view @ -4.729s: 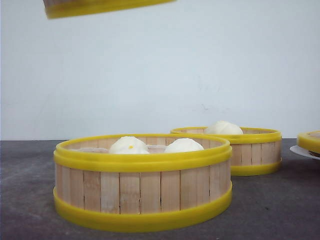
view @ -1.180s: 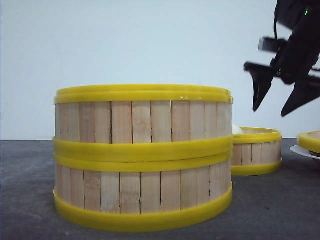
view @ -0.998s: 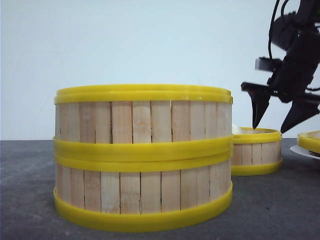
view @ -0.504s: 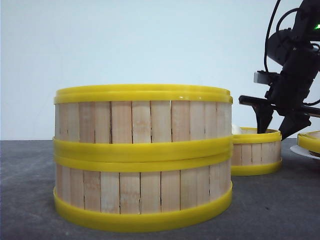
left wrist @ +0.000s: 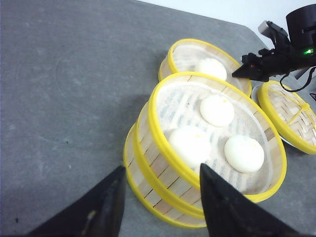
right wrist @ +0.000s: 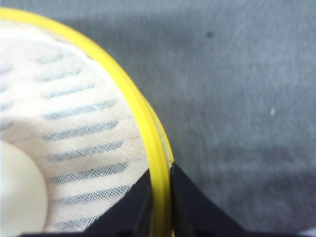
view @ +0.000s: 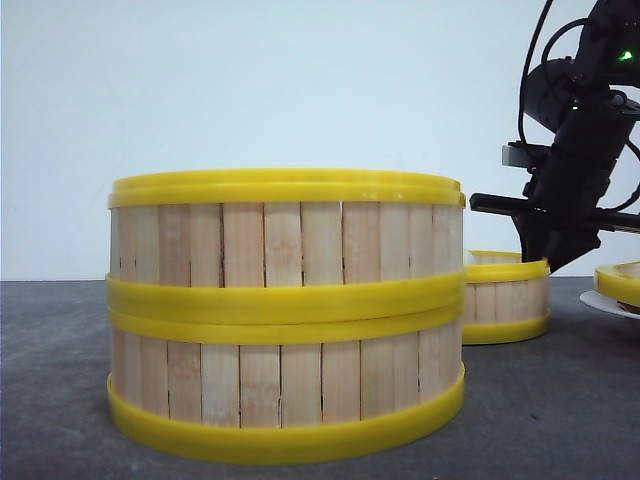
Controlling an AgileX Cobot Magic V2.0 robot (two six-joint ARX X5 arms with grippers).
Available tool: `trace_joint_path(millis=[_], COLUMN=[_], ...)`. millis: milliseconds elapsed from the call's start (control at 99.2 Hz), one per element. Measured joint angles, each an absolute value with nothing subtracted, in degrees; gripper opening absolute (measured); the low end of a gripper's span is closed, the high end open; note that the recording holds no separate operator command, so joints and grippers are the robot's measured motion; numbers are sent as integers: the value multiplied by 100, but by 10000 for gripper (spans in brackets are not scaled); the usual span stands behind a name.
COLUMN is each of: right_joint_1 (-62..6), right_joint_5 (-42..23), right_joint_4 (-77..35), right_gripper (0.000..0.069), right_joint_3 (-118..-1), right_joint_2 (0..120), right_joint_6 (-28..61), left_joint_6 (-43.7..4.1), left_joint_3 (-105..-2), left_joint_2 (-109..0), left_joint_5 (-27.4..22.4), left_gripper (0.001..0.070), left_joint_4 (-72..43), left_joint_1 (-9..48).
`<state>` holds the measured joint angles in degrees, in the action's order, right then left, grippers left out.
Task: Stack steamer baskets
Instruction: 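Lower the right gripper onto the rim of another bun-filled basket, then lift the basket with the right gripper and carry it over the stack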
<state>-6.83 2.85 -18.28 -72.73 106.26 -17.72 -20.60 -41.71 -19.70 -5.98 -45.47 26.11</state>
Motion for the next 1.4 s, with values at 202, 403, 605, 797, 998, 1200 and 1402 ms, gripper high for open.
trace_joint_path(millis=[202, 403, 605, 797, 998, 1200, 1402], right_joint_1=[-613, -421, -342, -906, -1914, -2805, -3258], right_joint_5=[274, 486, 1070, 1490, 1494, 1061, 707], right_joint_4=[-1935, -2311, -3153, -3822, -4353, -4484, -4462], right_gripper=[30, 30, 30, 30, 30, 30, 30], right_joint_3=[-7273, -7579, -7948, -7948, -7948, -7946, -7946], right_joint_2=[10344, 9404, 8294, 7443, 7063, 7404, 7854], right_joint_6=[-1892, -1844, -1540, -1223, -1070, -1031, -1031], left_joint_6=[-2060, -2060, -2060, -2058, -2058, -2056, -2058], left_joint_3=[-4171, -4171, -4171, -4171, -4171, -4171, -4171], left_joint_2=[-1970, -1970, -1970, -1970, -1970, -1970, -1970], left_joint_5=[-598, -598, -598, -611, -617, -617, -617], left_gripper=[277, 277, 277, 277, 277, 277, 277], left_joint_4=[-4727, -4779, -4777, -4777, -4777, -4764, -4740], left_joint_1=[2611, 2611, 2611, 2611, 2611, 2611, 2611])
